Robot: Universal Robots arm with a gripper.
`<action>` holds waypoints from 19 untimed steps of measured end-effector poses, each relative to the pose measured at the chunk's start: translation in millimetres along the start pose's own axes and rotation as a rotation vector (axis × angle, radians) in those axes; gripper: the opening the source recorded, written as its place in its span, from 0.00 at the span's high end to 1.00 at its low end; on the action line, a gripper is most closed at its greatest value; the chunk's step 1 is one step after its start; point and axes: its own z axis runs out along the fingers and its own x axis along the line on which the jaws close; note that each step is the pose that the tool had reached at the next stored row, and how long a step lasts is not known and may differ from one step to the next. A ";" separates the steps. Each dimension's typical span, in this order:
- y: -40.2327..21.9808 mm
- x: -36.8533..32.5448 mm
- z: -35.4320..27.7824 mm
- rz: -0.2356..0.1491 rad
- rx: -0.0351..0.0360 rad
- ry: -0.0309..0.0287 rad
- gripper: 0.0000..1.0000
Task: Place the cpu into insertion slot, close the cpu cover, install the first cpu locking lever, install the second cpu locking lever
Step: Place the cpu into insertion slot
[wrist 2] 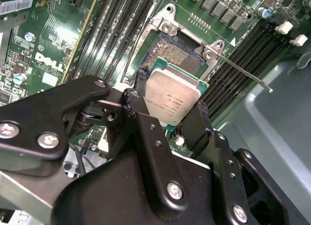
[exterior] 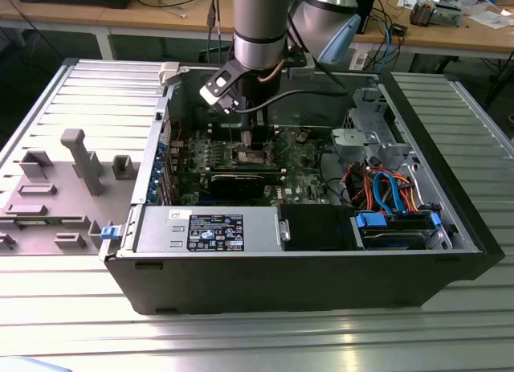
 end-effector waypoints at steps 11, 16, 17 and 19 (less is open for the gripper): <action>-0.2 -0.1 2.1 0.000 0.0000 0.0001 0.46; -1.5 -0.4 8.9 0.000 0.0019 0.0002 0.46; -1.9 -0.5 11.0 0.000 0.0027 0.0002 0.46; -2.6 -0.6 13.6 0.000 0.0033 0.0001 0.46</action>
